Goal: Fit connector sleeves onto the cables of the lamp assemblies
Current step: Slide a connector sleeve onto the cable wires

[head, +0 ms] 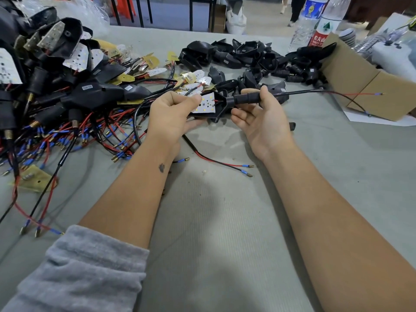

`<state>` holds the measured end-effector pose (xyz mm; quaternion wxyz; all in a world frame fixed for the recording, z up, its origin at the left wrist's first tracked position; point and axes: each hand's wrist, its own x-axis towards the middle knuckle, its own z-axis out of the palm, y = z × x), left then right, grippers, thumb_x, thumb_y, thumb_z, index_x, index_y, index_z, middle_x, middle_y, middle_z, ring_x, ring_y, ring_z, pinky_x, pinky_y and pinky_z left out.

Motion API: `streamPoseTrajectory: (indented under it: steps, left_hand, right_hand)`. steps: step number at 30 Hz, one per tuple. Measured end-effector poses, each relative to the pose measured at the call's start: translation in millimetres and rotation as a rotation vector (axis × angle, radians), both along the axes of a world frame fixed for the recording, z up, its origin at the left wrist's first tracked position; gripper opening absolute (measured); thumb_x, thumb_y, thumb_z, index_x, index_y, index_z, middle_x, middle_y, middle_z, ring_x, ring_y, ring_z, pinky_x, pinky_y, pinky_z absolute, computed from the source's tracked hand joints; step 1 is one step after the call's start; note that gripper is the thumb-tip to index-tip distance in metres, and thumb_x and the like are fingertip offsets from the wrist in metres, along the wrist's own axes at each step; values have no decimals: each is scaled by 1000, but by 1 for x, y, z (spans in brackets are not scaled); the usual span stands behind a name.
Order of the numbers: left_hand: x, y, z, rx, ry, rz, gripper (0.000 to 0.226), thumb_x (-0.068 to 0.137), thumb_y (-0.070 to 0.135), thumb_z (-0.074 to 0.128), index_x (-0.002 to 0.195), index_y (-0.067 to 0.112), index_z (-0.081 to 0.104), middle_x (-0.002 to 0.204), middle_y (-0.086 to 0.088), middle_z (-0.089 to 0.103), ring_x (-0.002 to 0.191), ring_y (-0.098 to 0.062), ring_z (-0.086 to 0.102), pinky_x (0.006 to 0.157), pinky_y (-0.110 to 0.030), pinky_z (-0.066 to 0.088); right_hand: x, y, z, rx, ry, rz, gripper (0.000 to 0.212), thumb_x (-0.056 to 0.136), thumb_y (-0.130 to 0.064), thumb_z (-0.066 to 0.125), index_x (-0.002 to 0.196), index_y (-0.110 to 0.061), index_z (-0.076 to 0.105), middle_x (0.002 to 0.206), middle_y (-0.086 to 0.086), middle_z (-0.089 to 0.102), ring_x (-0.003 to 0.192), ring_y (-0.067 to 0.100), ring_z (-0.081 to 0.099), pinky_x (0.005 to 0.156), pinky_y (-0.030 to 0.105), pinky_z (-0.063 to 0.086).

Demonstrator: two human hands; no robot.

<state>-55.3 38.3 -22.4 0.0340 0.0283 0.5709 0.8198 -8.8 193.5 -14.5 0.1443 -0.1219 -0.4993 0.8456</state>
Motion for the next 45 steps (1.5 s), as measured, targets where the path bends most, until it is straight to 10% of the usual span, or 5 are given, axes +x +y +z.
streamPoseTrajectory:
  steps: [31, 45]
  left_hand:
    - [-4, -11, 4, 151, -74, 84, 26, 84, 2, 72, 84, 15, 49, 87, -7, 68, 69, -15, 71, 57, -27, 56]
    - [-5, -10, 5, 152, -118, 2, 12, 92, 22, 66, 90, 11, 68, 88, -9, 76, 86, -21, 73, 73, -31, 60]
  right_hand:
    - [0, 5, -3, -39, 60, -241, 14, 92, -5, 64, 80, -10, 61, 63, 1, 61, 57, 10, 58, 57, 21, 51]
    - [2, 3, 0, -87, 63, -219, 11, 97, -3, 55, 87, -5, 58, 59, 5, 64, 54, 13, 65, 57, 23, 56]
